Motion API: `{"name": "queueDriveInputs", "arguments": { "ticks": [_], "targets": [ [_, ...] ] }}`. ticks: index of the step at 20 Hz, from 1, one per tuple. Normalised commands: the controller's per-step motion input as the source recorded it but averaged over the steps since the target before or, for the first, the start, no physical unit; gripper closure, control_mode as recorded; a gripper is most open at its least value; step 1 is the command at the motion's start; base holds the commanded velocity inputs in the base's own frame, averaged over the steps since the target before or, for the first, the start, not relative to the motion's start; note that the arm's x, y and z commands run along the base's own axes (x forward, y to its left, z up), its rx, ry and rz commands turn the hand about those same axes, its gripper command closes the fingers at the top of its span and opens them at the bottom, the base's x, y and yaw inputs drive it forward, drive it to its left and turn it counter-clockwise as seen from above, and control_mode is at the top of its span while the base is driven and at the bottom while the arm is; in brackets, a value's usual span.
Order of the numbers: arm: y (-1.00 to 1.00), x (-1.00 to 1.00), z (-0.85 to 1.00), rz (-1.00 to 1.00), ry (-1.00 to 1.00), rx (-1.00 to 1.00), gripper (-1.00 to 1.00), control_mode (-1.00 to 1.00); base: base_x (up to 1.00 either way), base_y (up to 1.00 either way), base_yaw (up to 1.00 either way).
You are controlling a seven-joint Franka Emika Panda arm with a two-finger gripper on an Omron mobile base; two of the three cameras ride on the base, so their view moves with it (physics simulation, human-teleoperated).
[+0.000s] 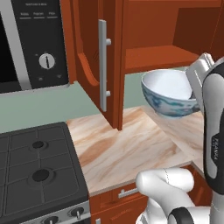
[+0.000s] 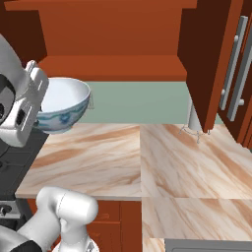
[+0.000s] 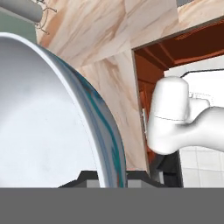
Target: Pick up the bowls from the cabinet and place each bowl in front of a stool on the dining counter.
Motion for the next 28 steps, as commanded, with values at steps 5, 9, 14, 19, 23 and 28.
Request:
{"name": "queueDriveInputs", "arguments": {
  "ticks": [5,9,14,19,23,28],
  "targets": [
    [0.0,-1.0,0.0,-0.07,0.25,-0.01,1.0,-1.0,0.0,0.0,0.0],
    [0.0,-0.99,-0.16,0.0,0.03,-0.02,1.0,-1.0,0.0,0.0,0.0],
    [0.0,-0.2,-0.03,0.0,0.0,0.0,1.0,1.0,-0.8,0.03,0.05],
    [0.0,0.0,0.0,0.0,0.0,0.0,1.0,1.0,-1.0,0.43,0.38],
    [0.0,0.0,0.0,0.0,0.0,0.0,1.0,1.0,-0.98,0.58,0.71],
    [0.0,0.0,0.0,0.0,0.0,0.0,1.0,1.0,-0.44,0.5,0.93]
  ]
}}
